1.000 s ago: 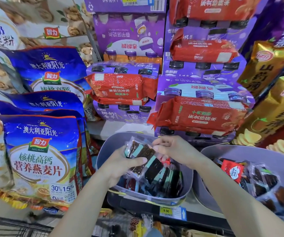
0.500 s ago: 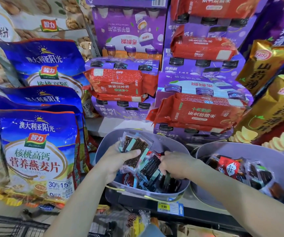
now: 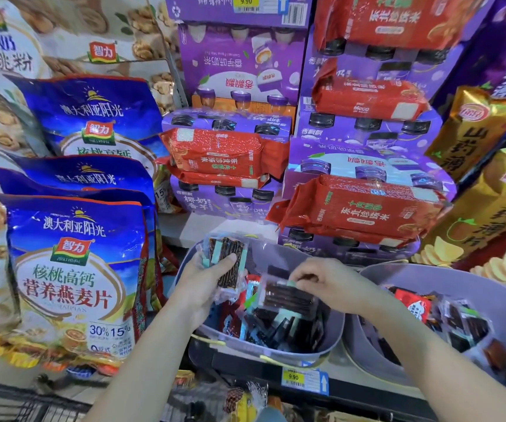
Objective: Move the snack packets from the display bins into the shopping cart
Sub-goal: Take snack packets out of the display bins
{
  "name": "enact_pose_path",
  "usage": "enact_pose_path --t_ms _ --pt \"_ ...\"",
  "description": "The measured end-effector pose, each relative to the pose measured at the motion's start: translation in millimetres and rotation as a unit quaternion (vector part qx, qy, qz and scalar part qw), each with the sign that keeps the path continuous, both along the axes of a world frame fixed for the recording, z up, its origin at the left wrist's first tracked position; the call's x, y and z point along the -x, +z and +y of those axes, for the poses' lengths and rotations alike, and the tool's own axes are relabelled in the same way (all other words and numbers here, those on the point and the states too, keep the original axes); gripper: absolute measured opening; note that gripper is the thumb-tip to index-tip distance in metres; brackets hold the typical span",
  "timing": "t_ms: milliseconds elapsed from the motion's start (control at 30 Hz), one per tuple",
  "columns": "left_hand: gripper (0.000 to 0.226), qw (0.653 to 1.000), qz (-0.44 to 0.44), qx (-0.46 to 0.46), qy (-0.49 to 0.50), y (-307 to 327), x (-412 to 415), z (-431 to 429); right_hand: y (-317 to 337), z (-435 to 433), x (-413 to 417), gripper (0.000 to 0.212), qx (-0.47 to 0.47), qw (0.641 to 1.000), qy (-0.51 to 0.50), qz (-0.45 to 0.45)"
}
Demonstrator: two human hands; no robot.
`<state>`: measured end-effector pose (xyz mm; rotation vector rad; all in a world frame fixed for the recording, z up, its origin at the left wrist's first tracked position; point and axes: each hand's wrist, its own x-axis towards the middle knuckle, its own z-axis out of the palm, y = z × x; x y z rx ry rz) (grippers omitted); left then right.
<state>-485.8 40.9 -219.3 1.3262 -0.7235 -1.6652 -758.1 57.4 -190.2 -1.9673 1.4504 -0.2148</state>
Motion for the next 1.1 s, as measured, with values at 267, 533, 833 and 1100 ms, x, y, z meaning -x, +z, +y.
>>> enact_pose_path --t_ms 267,533,833,1100 --pt "0.029 1.0 0.0 0.01 0.008 15 8 8 -12 12 -28 0.017 -0.169 0.83 -0.294 -0.444" --pt "0.062 0.998 0.054 0.026 -0.017 28 22 18 -6 11 -79 0.024 -0.222 0.742 -0.344 -0.531" --pt "0.047 1.0 0.011 -0.001 0.004 20 8 13 -11 -6 -54 0.012 -0.123 0.921 -0.227 -0.293" --pt "0.043 0.998 0.054 -0.005 0.019 16 -3 10 -59 -25 -37 0.067 -0.019 0.971 0.138 0.192"
